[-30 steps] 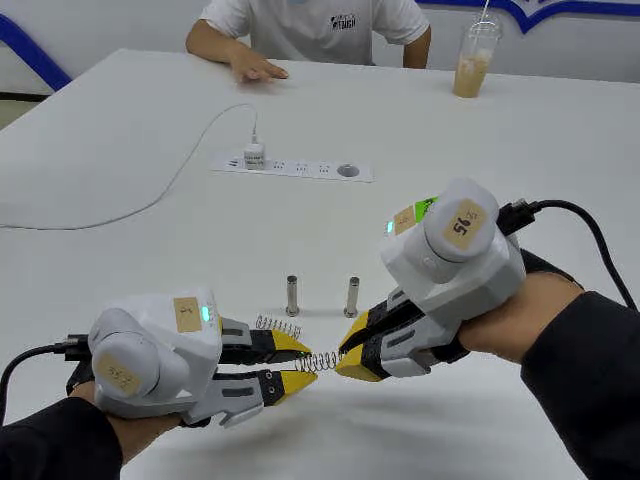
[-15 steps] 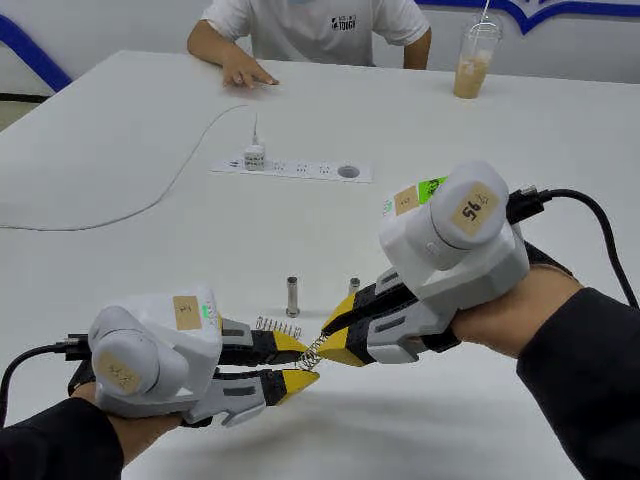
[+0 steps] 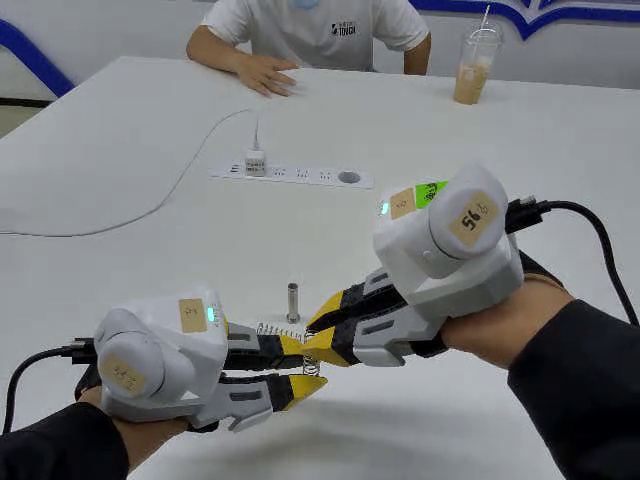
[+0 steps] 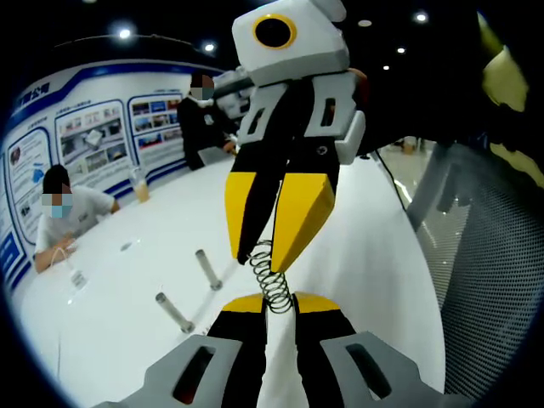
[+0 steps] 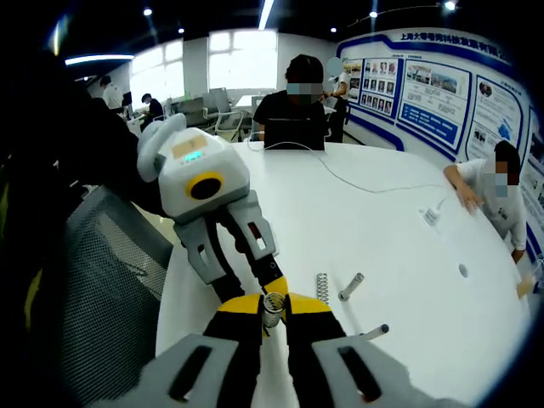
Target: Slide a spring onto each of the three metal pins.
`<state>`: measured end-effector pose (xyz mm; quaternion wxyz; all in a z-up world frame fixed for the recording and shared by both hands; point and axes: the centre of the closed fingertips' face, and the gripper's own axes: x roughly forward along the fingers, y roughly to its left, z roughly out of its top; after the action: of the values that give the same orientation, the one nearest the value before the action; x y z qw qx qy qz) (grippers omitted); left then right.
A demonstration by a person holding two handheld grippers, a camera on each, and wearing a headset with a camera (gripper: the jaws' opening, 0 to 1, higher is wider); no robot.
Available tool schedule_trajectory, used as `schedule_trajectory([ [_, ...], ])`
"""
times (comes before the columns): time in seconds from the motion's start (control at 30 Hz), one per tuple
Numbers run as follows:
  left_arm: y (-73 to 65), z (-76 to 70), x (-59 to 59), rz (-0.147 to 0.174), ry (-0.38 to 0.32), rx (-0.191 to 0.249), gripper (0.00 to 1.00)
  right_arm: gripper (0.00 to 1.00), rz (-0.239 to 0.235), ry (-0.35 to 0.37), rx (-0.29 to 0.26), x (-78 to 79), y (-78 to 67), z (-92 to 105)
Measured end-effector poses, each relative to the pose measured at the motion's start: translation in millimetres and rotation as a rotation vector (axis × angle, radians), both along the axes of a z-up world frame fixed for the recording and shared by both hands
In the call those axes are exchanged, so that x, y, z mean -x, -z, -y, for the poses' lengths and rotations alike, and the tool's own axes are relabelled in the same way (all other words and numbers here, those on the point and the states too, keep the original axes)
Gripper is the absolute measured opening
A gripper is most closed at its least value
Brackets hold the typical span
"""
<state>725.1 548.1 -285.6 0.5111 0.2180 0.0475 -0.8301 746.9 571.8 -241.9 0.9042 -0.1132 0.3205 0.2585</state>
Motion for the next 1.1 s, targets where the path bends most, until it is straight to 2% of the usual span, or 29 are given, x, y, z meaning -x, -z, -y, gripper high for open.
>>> schedule_trajectory([
  [0.2,2.4,0.4,2.3,-0.008,0.005,-0.007,0.12,0.11,-0.003,0.003,0.009,0.4,1.7,1.9],
  [0.33,1.8,-0.1,1.5,-0.026,-0.005,-0.009,0.19,0.11,-0.001,0.017,0.02,-0.6,0.3,8.0],
  [0.77,-0.7,-9.9,-21.4,-0.076,-0.103,0.002,0.3,0.11,0.032,0.121,0.057,-6.4,-16.1,55.8],
  [1.1,-1.6,-16.3,-34.1,-0.1,-0.166,0.008,0.39,0.11,0.054,0.179,0.078,-20.6,-23.3,82.7],
])
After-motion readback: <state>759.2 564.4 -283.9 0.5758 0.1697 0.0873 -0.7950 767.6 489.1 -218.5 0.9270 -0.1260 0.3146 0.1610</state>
